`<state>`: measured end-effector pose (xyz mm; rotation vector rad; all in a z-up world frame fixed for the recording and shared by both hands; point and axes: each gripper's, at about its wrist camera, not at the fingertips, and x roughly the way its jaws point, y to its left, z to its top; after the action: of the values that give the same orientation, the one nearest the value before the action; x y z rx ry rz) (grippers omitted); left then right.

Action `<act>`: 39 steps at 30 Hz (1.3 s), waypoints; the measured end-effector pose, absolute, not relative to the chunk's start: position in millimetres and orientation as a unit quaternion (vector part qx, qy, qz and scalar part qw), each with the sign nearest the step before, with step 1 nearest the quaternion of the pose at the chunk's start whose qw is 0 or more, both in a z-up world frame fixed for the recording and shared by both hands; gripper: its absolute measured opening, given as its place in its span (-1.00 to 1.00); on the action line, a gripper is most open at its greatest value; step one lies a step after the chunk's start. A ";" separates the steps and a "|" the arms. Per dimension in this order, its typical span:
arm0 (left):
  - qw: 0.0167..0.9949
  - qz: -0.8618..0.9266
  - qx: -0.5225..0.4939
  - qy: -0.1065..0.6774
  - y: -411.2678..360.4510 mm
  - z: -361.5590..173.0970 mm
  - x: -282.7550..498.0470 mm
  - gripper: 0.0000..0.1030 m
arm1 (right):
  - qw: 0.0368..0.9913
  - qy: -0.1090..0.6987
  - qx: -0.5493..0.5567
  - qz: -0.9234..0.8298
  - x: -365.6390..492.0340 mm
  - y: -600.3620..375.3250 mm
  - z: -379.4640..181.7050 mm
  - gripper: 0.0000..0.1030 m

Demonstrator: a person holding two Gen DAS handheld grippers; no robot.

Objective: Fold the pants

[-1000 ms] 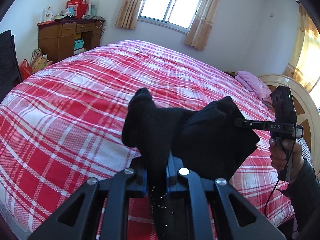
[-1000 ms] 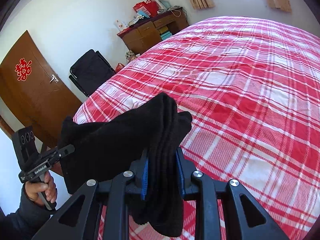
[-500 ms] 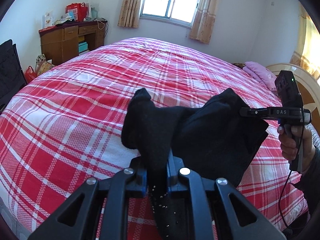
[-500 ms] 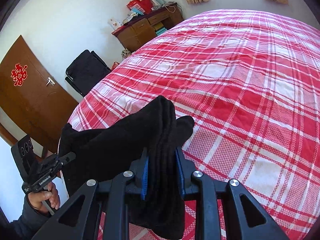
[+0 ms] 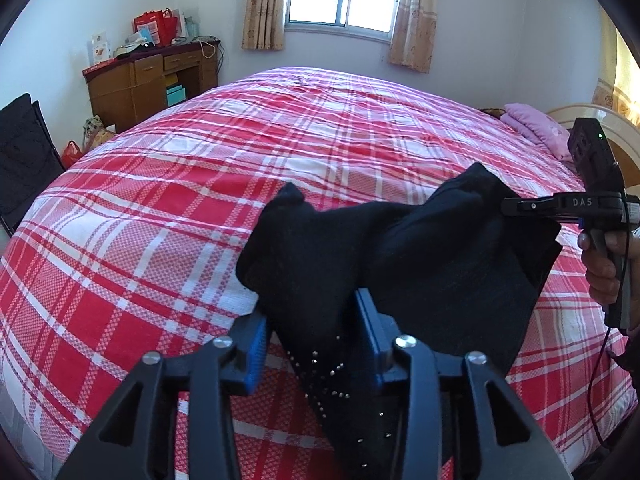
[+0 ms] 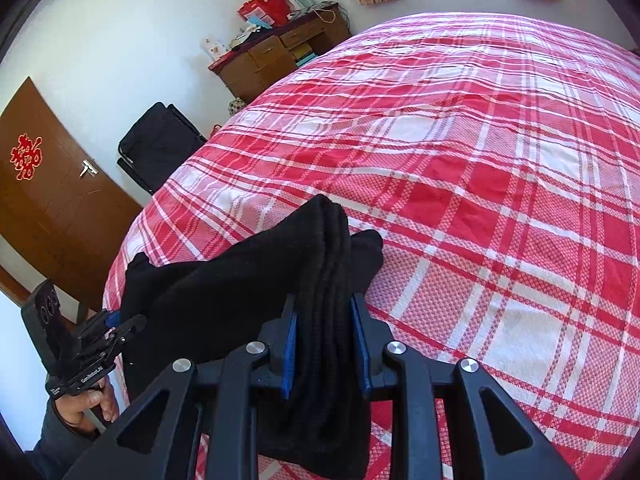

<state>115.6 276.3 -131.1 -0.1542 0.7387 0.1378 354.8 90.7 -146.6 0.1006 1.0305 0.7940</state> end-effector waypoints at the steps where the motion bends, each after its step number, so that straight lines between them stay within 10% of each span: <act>1: 0.927 0.071 -0.072 0.360 276.0 -131.3 115.6 0.03 | 0.796 0.479 0.045 0.367 354.5 90.2 -147.6 -0.47; 19: 0.924 0.123 -0.067 0.356 291.6 -144.5 113.3 0.95 | 0.819 0.472 0.033 0.325 346.4 79.6 -160.1 0.07; 39: 0.920 0.164 -0.017 0.356 279.1 -111.2 71.1 1.00 | 0.877 0.399 0.024 0.266 265.7 2.6 -100.8 0.22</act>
<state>71.1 279.1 -111.2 -0.0351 0.7307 0.3363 265.7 2.6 -100.8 0.0496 0.8314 0.5545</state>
